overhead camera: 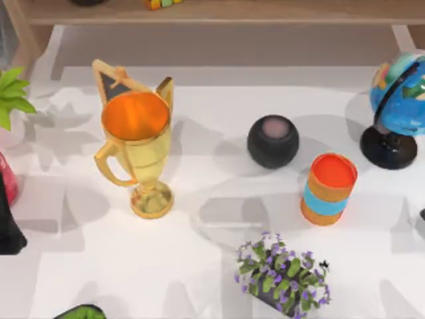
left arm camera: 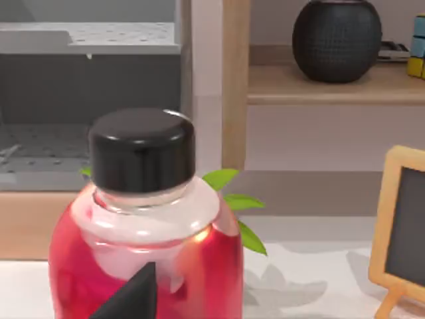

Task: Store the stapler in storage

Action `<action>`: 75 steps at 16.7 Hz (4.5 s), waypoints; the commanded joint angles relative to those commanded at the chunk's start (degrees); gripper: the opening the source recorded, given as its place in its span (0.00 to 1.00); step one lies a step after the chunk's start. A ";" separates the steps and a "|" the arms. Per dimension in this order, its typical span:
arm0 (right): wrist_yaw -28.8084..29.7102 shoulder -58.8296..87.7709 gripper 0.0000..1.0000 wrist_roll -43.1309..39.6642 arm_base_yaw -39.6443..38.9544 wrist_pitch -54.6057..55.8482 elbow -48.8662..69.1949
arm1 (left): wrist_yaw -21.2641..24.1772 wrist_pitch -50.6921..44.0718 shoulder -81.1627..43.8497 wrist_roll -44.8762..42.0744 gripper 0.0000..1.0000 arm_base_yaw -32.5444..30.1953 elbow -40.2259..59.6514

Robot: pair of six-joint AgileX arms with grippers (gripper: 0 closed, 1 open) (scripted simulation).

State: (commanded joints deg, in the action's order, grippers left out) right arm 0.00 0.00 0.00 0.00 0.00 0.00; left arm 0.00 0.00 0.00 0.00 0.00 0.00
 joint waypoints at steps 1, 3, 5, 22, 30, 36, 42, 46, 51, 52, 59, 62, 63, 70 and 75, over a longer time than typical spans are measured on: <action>0.00 0.00 1.00 0.00 0.00 0.00 0.00 | 0.00 0.00 0.00 0.00 1.00 0.00 0.00; -0.13 0.57 1.00 -0.50 0.15 0.39 0.35 | 0.00 0.00 0.00 0.00 1.00 0.00 0.00; -0.82 3.52 1.00 -3.03 0.90 2.35 2.14 | 0.00 0.00 0.00 0.00 1.00 0.00 0.00; -17.74 95.50 1.00 -65.66 19.41 50.92 46.36 | 0.00 0.00 0.00 0.00 1.00 0.00 0.00; -23.64 128.90 1.00 -87.15 25.71 67.57 61.51 | 0.00 0.00 0.00 0.00 1.00 0.00 0.00; -24.23 131.86 1.00 -89.24 26.32 69.19 62.99 | 0.00 0.00 0.00 0.00 1.00 0.00 0.00; -23.29 133.66 1.00 -89.27 25.41 66.93 67.04 | 0.00 0.00 0.00 0.00 1.00 0.00 0.00; -22.83 134.84 1.00 -89.29 24.96 65.57 69.57 | 0.00 0.00 0.00 0.00 1.00 0.00 0.00; -22.83 134.84 0.77 -89.29 24.96 65.57 69.57 | 0.00 0.00 0.00 0.00 1.00 0.00 0.00; -22.83 134.84 0.70 -89.29 24.96 65.57 69.57 | 0.00 0.00 0.00 0.00 1.00 0.00 0.00; -22.83 134.84 0.17 -89.29 24.96 65.57 69.57 | 0.00 0.00 0.00 0.00 1.00 0.00 0.00; -22.83 134.84 0.00 -89.29 24.96 65.57 69.57 | 0.00 0.00 0.00 0.00 1.00 0.00 0.00; -22.83 134.84 0.00 -89.29 24.96 65.57 69.57 | 0.00 0.00 0.00 0.00 1.00 0.00 0.00; -22.79 134.94 0.00 -89.16 25.15 65.43 69.53 | 0.00 0.00 0.00 0.00 1.00 0.00 0.00; -24.53 132.09 0.00 -89.15 26.48 68.90 63.01 | 0.00 0.00 0.00 0.00 1.00 0.00 0.00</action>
State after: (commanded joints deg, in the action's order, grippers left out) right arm -24.53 132.09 -89.15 26.48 68.90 63.01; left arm 0.00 0.00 0.00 0.00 0.00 0.00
